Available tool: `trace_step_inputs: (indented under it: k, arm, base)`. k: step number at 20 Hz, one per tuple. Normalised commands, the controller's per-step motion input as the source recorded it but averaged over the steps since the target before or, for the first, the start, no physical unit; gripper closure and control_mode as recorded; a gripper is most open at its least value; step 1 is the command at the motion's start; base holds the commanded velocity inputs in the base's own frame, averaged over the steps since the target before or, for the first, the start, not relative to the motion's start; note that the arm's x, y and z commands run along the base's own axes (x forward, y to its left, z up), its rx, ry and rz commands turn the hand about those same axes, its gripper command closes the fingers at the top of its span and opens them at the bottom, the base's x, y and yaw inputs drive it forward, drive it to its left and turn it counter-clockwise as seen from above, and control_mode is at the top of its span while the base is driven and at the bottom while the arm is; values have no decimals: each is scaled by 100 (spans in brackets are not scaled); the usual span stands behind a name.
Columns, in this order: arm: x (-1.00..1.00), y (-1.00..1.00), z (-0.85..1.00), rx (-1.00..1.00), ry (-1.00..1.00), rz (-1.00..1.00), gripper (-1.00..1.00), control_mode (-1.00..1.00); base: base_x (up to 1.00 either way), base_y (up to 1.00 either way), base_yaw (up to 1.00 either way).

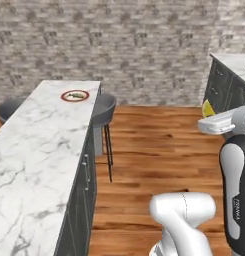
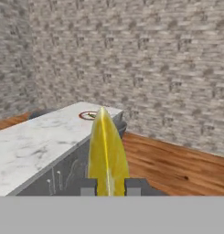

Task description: Take the lemon wedge from the fridge and place it on the plate with fish on the dining counter.

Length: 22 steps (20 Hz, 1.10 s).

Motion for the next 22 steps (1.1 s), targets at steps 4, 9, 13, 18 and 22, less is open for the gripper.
trace_step_inputs:
  k: [4,9,13,18,22]
  arm:
    - [0,0,0,0,0,0,100,100]
    - [0,0,0,0,0,0,100,100]
    - [0,0,0,0,0,0,100,100]
    - [0,0,0,0,0,0,100,100]
    - [0,0,0,0,0,0,100,100]
  base:
    - [100,-43,0]
    - [100,-41,0]
    - [100,-59,7]
    - [100,-57,15]
    - [100,-43,19]
